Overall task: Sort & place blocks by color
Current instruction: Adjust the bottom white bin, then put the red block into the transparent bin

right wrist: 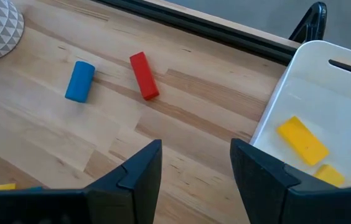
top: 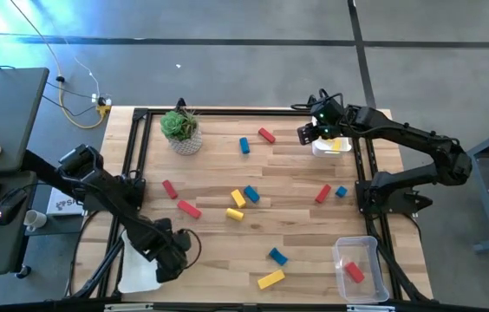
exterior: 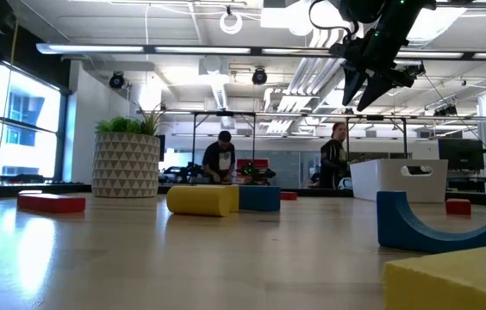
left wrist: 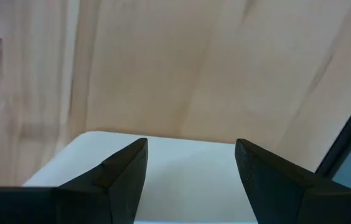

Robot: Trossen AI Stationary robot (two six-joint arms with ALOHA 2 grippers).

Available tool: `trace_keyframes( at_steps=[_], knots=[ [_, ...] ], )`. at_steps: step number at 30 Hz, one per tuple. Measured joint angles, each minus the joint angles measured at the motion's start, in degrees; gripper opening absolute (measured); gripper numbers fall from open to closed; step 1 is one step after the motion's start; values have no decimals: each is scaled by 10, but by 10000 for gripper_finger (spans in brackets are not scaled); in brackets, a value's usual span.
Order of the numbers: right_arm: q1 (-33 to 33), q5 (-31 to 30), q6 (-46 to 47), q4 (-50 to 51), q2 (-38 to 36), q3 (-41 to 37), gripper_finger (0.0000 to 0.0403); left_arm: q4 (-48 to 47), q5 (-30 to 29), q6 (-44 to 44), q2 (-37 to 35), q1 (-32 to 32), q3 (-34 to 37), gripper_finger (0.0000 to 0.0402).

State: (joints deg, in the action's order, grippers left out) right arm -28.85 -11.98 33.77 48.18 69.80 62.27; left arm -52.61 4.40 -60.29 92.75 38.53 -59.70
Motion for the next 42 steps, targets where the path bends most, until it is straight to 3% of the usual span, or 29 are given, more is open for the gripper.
trace_keyframes(
  at_steps=[13, 19, 27, 34, 42],
  knots=[
    [0, 3, 9, 0, 0, 0, 177, 0, -14, -22, 0, 27, -17, 231],
    [0, 13, 8, 0, 0, 0, 177, -7, -46, 61, 0, -10, -43, 231],
    [0, 13, -2, 0, 0, 0, 177, -9, -40, 174, 0, -71, -44, 231],
    [0, 17, -4, 0, 0, 0, 177, -9, -93, 350, 0, -145, -44, 231],
    [0, 39, -28, 0, 0, 0, 177, -48, -98, 524, -1, -248, -44, 231]
  ],
)
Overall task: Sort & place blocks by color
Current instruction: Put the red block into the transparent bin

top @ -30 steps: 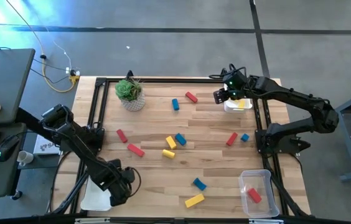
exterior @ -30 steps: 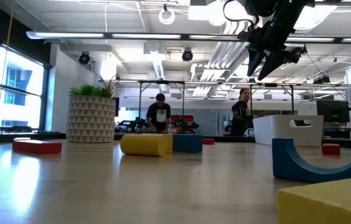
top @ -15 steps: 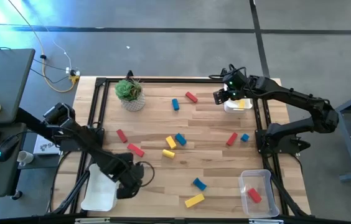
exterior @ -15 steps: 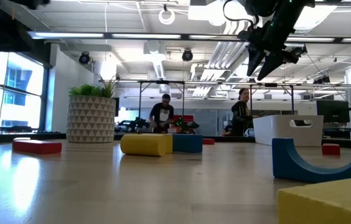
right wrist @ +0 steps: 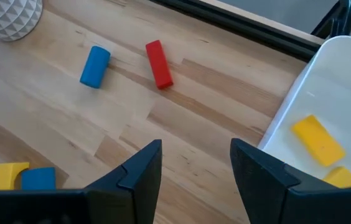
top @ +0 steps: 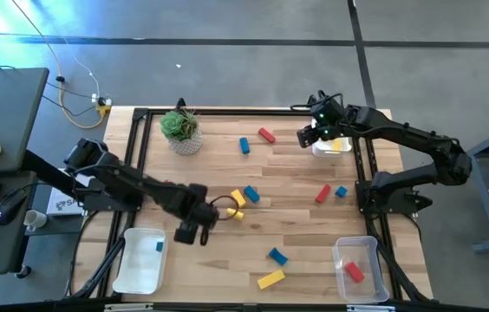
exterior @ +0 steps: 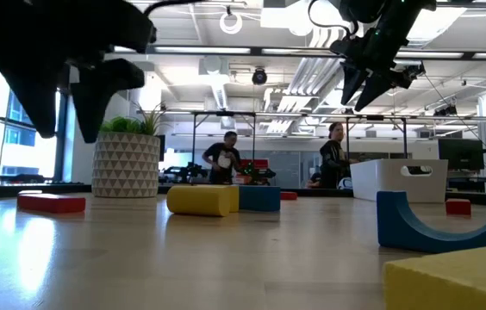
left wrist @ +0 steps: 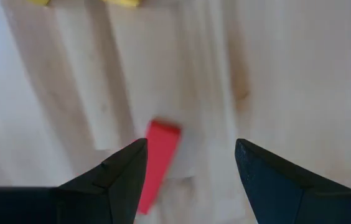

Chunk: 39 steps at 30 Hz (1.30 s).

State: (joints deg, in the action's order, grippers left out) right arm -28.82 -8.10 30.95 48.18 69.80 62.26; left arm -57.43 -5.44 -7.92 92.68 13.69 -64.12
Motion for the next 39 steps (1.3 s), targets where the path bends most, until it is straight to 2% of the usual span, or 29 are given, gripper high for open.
trace_keyframes(
  at_steps=[8, 27, 30, 39],
  knots=[
    [0, 0, -40, 0, 0, 0, 177, -16, 3, 115, 0, -58, 45, 231],
    [0, -5, -53, 0, 0, 0, 177, 14, 47, 196, 5, -94, 128, 231],
    [0, -5, -40, 0, 0, 0, 177, 25, 59, 201, 5, -97, 145, 231],
    [0, 4, 23, 0, 0, 0, 177, 77, 36, 202, 2, -101, 193, 217]
  ],
)
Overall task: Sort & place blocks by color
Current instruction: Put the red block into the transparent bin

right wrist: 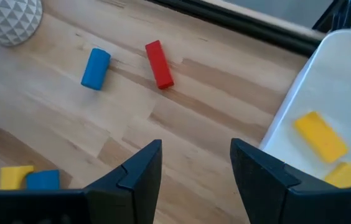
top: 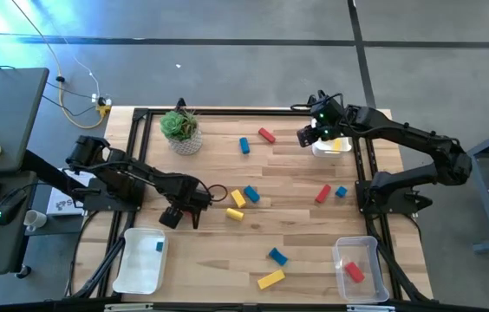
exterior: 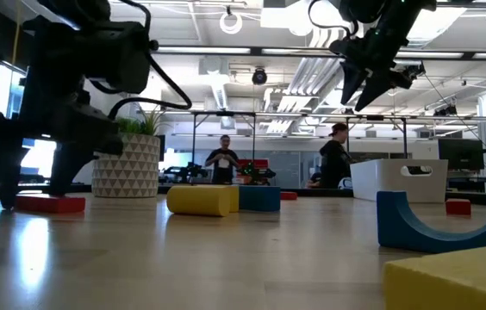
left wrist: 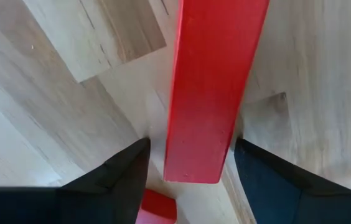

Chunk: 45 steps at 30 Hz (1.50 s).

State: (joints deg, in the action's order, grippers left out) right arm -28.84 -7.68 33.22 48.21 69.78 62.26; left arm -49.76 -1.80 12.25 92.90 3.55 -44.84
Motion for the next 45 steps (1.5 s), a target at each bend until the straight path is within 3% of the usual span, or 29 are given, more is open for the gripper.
trace_keyframes(
  at_steps=[6, 12, 27, 34, 45],
  knots=[
    [2, 47, 44, 0, 0, 0, 177, 8, -1, 0, 0, -5, 5, 158],
    [48, 37, 87, -8, 0, 0, 177, 10, 1, 2, 0, -5, 5, 98],
    [185, 19, 215, -149, 0, 0, 177, 36, -24, -8, -69, -18, 0, 98],
    [234, 12, 266, -241, 0, 0, 177, 64, -70, -34, -84, -44, -71, 98],
    [284, -100, 331, -269, 1, 0, 177, 175, -128, -40, -85, -72, -184, 98]
  ],
)
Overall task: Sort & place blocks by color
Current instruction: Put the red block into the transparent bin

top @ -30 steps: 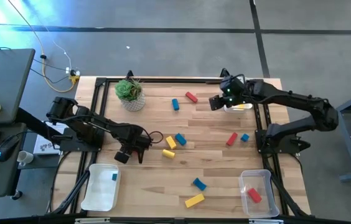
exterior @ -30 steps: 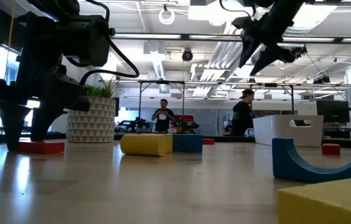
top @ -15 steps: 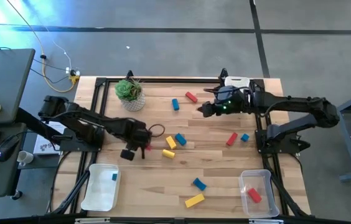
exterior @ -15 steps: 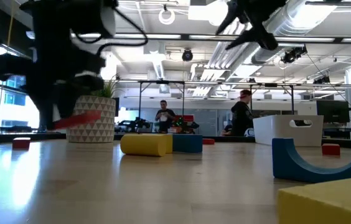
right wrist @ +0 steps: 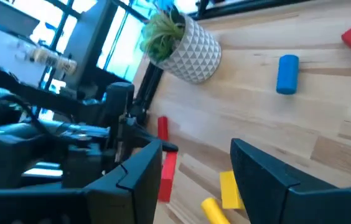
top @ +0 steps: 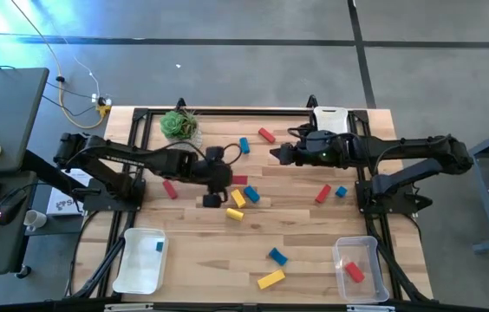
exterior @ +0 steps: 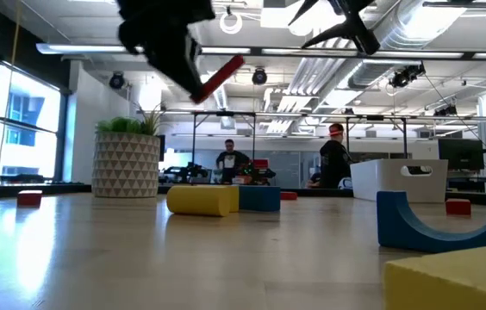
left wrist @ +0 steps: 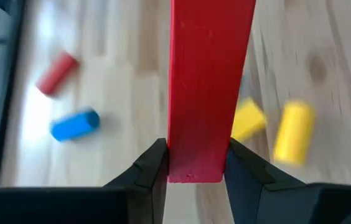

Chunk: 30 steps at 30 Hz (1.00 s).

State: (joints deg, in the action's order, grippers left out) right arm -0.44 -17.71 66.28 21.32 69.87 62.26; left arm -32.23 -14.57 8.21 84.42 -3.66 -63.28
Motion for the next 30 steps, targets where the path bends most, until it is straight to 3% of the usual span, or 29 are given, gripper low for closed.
trace_keyframes(
  at_steps=[10, 23, 30],
  knots=[
    [17, 4, -77, -222, 59, -1, 177, 39, -13, 0, -1, -22, -53, 99],
    [-14, 59, -95, -231, 121, -1, 177, 17, -15, -1, 7, -46, -56, 102],
    [-15, 57, -96, -215, 141, 0, 177, 1, -16, -1, 10, -54, -56, 100]
  ],
)
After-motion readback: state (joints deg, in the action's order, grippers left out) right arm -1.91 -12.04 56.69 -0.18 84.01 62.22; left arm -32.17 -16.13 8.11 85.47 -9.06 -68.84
